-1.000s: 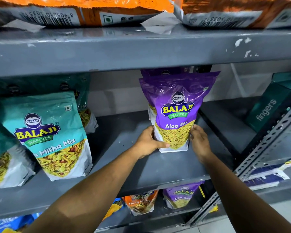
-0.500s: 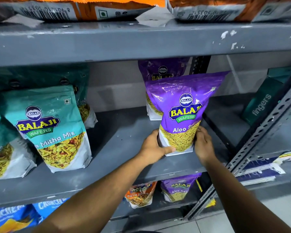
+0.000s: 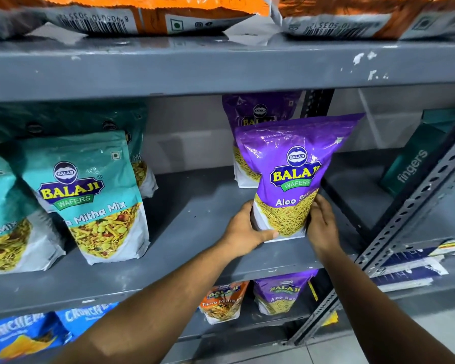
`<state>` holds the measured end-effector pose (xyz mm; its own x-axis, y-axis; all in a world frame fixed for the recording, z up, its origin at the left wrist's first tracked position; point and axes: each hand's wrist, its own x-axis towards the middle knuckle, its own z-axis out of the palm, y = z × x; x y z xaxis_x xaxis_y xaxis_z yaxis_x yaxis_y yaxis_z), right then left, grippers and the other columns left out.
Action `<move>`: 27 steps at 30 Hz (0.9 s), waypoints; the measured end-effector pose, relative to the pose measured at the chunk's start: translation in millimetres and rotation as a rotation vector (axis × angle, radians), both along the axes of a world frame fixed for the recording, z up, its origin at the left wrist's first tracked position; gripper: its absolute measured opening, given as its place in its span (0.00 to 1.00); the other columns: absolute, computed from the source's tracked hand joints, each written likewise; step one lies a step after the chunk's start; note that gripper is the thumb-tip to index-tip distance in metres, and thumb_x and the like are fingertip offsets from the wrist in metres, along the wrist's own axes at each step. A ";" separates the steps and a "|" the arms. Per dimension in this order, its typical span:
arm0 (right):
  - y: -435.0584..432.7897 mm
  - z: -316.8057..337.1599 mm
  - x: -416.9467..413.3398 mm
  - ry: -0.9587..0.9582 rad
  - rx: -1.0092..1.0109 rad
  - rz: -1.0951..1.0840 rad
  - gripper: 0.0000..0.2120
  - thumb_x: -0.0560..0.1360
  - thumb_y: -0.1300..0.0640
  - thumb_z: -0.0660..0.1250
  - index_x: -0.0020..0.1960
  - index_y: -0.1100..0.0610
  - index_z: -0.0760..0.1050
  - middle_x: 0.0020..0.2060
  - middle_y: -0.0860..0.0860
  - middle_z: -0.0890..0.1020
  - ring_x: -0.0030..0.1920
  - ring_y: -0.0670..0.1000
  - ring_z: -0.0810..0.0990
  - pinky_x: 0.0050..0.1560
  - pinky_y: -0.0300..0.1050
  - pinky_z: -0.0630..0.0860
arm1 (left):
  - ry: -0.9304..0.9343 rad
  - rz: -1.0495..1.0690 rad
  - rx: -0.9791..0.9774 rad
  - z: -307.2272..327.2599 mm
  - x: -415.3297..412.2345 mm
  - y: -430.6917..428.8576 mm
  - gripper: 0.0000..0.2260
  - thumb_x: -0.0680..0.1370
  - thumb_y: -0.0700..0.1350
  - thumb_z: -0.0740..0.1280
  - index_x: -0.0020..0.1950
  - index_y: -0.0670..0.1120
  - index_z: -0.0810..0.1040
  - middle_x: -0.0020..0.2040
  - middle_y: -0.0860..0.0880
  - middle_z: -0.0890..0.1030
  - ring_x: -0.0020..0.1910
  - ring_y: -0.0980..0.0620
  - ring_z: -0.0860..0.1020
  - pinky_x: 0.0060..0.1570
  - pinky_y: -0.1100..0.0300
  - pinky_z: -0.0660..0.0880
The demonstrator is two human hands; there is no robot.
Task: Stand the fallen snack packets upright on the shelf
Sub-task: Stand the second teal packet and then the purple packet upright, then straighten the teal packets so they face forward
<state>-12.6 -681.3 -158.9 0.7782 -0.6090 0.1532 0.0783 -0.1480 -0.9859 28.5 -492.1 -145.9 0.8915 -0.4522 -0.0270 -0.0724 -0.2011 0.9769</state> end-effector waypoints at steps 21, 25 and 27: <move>239.3 3.7 -0.6 0.025 -0.426 0.727 0.33 0.68 0.45 0.69 0.71 0.49 0.65 0.64 0.43 0.74 0.63 0.44 0.75 0.64 0.47 0.73 | -0.309 0.904 -0.113 -7.0 -44.4 295.8 0.25 0.72 0.39 0.73 0.65 0.47 0.67 0.65 0.44 0.72 0.65 0.49 0.71 0.69 0.51 0.67; 278.5 -0.1 28.7 0.166 -0.304 0.798 0.45 0.63 0.40 0.71 0.75 0.46 0.57 0.72 0.42 0.67 0.69 0.44 0.69 0.69 0.51 0.69 | -0.150 0.542 -0.133 2.6 -10.6 331.0 0.33 0.71 0.31 0.73 0.72 0.47 0.65 0.74 0.48 0.70 0.74 0.49 0.68 0.71 0.54 0.68; 287.5 -3.9 39.2 0.167 -0.326 0.821 0.36 0.63 0.40 0.73 0.68 0.39 0.62 0.65 0.32 0.73 0.63 0.35 0.73 0.63 0.48 0.74 | -0.168 0.364 -0.034 5.8 -1.7 339.8 0.34 0.69 0.39 0.76 0.72 0.50 0.67 0.71 0.54 0.75 0.71 0.54 0.71 0.66 0.61 0.72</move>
